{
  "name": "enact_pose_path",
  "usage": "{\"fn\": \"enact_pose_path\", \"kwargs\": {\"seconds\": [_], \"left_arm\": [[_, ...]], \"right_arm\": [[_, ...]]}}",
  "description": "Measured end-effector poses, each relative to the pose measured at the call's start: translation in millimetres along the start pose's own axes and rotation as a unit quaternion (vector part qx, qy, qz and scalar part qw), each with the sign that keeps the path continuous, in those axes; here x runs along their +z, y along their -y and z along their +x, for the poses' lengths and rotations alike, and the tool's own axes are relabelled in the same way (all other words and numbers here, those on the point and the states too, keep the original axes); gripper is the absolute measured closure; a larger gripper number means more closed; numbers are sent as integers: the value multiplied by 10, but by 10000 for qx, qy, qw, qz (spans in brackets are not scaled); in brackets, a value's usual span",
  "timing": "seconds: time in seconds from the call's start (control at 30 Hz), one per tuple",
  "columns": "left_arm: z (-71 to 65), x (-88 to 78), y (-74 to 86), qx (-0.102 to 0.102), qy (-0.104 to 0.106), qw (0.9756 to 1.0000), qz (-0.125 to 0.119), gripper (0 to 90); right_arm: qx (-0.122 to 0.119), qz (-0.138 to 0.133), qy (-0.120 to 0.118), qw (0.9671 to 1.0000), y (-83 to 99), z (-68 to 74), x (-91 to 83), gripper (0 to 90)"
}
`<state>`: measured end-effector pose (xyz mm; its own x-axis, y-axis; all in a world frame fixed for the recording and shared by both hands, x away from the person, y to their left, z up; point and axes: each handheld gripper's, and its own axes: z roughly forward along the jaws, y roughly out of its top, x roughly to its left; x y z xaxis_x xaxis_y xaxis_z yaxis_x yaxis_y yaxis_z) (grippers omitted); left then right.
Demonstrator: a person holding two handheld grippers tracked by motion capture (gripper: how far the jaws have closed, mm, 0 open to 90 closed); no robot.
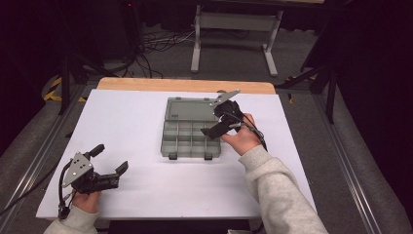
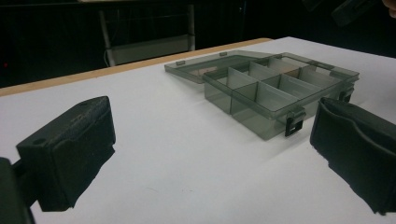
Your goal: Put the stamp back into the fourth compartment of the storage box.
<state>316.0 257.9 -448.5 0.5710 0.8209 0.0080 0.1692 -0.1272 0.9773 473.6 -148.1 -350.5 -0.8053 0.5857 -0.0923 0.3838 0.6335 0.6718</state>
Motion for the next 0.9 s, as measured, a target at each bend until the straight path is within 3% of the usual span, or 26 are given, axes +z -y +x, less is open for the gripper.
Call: {"fn": "enact_pose_path", "kwargs": {"seconds": [0.13, 0.17, 0.3, 0.53, 0.9], "left_arm": [[2, 1, -2, -2, 4, 10000, -3, 10], [4, 4, -2, -12, -1, 10000, -5, 10], [4, 5, -3, -1, 15, 10000, 35, 10], [5, 6, -3, -1, 16, 10000, 26, 10], [0, 4, -5, 2, 5, 10000, 23, 11]], "right_arm": [[-88, -289, -51, 9995, 27, 55, -114, 2], [-115, -525, -222, 9983, 54, 72, -181, 2], [-137, -767, -270, 9966, 100, 101, -288, 2], [-186, -992, -230, 9946, 188, 172, -458, 2], [-76, -1434, -193, 9894, 441, 252, -687, 2]]}}
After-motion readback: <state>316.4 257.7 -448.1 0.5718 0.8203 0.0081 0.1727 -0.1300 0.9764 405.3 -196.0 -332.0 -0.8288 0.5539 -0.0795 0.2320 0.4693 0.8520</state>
